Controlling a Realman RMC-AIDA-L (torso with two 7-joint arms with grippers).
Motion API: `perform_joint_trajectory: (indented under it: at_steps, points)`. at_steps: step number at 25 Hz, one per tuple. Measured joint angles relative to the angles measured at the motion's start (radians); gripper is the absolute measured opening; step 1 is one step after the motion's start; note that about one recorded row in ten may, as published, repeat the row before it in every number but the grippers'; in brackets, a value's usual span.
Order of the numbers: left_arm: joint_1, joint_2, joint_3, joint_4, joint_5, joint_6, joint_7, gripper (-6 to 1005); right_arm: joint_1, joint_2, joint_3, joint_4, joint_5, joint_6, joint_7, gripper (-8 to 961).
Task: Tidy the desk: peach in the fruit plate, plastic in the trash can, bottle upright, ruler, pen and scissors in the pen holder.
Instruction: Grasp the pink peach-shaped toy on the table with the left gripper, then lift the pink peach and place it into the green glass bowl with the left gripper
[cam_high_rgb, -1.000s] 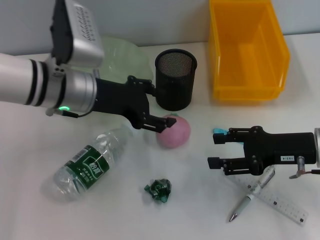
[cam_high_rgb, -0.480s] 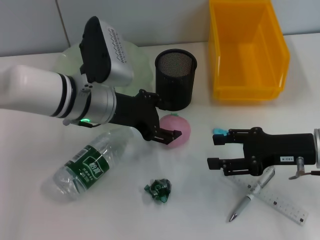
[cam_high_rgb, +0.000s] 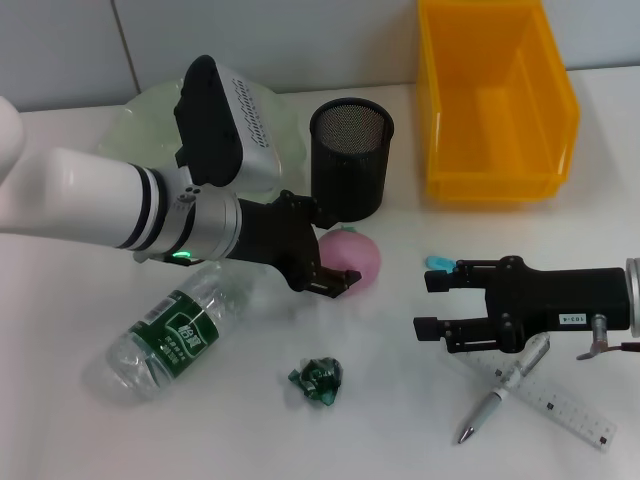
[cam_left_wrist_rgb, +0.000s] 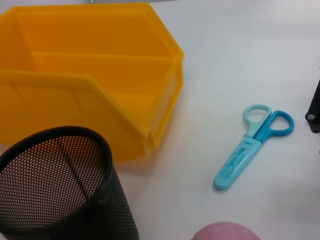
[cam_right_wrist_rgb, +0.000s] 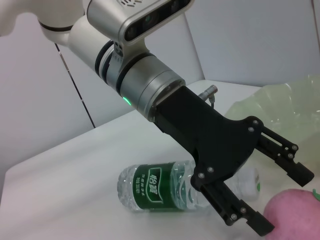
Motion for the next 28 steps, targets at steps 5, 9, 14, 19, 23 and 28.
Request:
perform_joint_trajectory:
  at_steps: [5, 9, 14, 19, 23, 28]
  points:
    - [0.0, 0.0, 0.02, -0.021, -0.033, -0.016, 0.008, 779, 0.0, 0.001, 0.0, 0.0, 0.0, 0.003, 0.0, 747]
    - [0.0, 0.0, 0.044, -0.022, -0.04, -0.033, 0.0, 655, 0.001, 0.001, 0.0, 0.0, 0.0, 0.003, 0.0, 747]
    - [0.009, 0.0, 0.039, -0.022, -0.077, -0.039, -0.002, 462, 0.001, 0.0, 0.0, 0.0, 0.0, 0.003, 0.0, 747]
    - [0.021, 0.0, 0.032, -0.016, -0.087, -0.041, -0.017, 340, 0.001, -0.001, 0.0, 0.0, 0.0, 0.0, 0.0, 747]
    - [0.04, 0.004, 0.024, 0.002, -0.108, -0.033, -0.033, 321, 0.001, -0.002, 0.0, 0.0, 0.0, -0.001, 0.0, 747]
    - [0.105, 0.009, -0.043, 0.074, -0.139, 0.018, -0.039, 296, 0.001, -0.002, 0.0, 0.0, 0.0, 0.002, 0.0, 747]
